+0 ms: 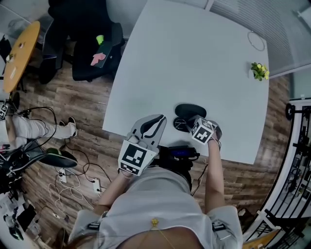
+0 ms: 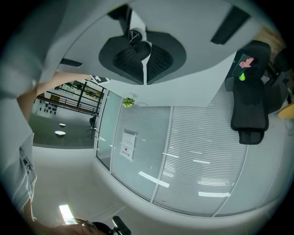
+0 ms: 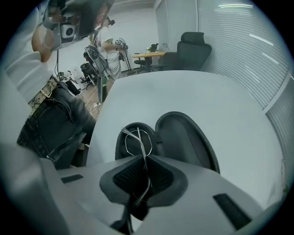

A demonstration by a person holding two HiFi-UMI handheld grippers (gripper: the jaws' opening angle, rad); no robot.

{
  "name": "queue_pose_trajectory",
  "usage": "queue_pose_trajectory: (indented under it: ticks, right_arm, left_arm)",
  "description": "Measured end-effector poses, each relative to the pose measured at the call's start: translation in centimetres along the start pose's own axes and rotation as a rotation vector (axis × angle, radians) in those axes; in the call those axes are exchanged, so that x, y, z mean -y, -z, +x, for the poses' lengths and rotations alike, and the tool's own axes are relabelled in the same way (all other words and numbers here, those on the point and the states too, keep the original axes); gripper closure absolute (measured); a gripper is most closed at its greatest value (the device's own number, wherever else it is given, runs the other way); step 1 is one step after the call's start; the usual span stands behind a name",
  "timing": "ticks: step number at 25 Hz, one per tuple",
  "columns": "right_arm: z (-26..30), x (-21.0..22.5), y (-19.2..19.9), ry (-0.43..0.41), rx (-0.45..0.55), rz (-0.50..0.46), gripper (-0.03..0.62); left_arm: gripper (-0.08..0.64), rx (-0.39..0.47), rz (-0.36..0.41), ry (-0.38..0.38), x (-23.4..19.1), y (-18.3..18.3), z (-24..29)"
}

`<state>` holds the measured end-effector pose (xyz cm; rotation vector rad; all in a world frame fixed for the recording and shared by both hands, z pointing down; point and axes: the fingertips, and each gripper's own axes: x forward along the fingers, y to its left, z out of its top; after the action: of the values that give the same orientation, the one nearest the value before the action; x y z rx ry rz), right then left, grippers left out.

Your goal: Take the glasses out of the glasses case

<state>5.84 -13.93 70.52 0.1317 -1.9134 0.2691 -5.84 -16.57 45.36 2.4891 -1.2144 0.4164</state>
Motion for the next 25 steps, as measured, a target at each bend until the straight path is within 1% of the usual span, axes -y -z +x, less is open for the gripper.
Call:
queue_pose_trajectory:
  ticks: [3, 9, 17, 25]
  right_arm:
    - [0.0, -0.2, -0.2, -0.013, -0.011, -0.043, 0.558]
    - [-0.2, -0.5, -0.3, 0.017, 0.015, -0.094, 0.565]
    - [-1.6, -0.5, -0.9, 0.048, 0.034, -0.112, 0.569]
    - [-4.6, -0.3, -1.2, 0.102, 0.052, -0.116, 0.571]
  left_arm:
    - [0.518, 0.006, -0.001, 0.000, 0.0, -0.3, -0.1]
    - [0.518, 0.003, -0.002, 0.011, 0.5, -0.4, -0.1]
    - [0.518, -0.001, 0.012, 0.037, 1.2, -0.3, 0.2]
    - [0.518, 0.003, 0.025, 0.071, 2.0, -0.4, 0.4]
